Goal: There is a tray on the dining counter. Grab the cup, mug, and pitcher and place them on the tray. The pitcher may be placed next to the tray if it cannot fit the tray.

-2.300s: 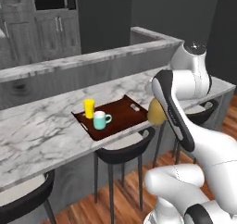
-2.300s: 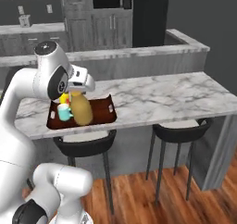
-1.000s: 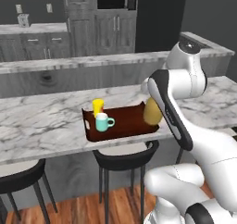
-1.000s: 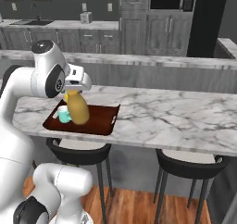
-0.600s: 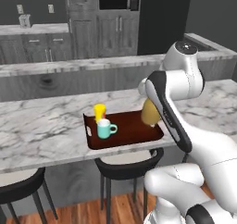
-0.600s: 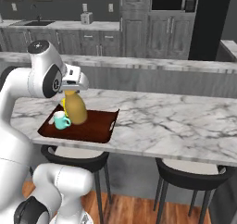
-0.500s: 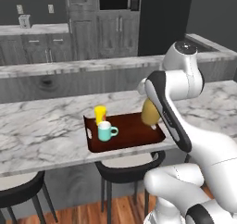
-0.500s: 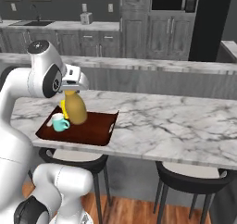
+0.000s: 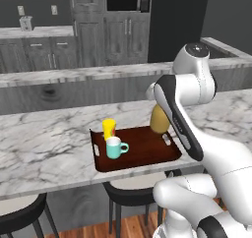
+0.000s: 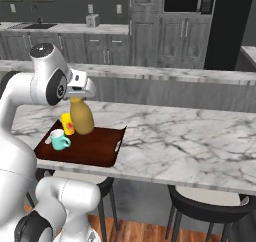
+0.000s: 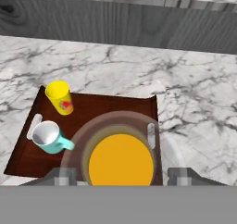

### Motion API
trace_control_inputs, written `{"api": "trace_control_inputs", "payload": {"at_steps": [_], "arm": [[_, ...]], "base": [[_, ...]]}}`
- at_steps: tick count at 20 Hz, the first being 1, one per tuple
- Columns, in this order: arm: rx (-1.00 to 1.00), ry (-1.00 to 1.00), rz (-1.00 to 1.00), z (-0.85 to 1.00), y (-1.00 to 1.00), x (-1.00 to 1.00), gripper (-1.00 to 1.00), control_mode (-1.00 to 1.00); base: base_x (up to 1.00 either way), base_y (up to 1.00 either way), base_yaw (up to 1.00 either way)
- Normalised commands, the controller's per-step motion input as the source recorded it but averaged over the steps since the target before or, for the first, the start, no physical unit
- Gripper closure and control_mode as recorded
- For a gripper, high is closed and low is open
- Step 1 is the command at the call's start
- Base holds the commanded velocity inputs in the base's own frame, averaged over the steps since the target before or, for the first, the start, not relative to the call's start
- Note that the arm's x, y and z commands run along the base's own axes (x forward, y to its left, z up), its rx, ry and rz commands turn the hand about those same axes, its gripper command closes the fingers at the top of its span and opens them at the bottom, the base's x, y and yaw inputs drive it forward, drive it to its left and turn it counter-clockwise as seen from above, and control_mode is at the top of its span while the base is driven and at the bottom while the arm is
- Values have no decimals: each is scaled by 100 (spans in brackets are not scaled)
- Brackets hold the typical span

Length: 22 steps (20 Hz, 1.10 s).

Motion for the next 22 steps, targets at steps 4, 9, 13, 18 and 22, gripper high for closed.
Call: {"api": "trace_control_inputs", "payload": {"at_steps": [4,9,13,18,22], "arm": [[0,0,0,0,0,0,100,100],[0,0,0,0,0,0,100,100],[0,0,0,0,0,0,100,100],[0,0,0,0,0,0,100,100],[0,1,0,0,0,0,100,-100]], "base": [[40,0,-3],[39,0,-4],[11,0,-1],[1,0,0],[0,0,0]]}}
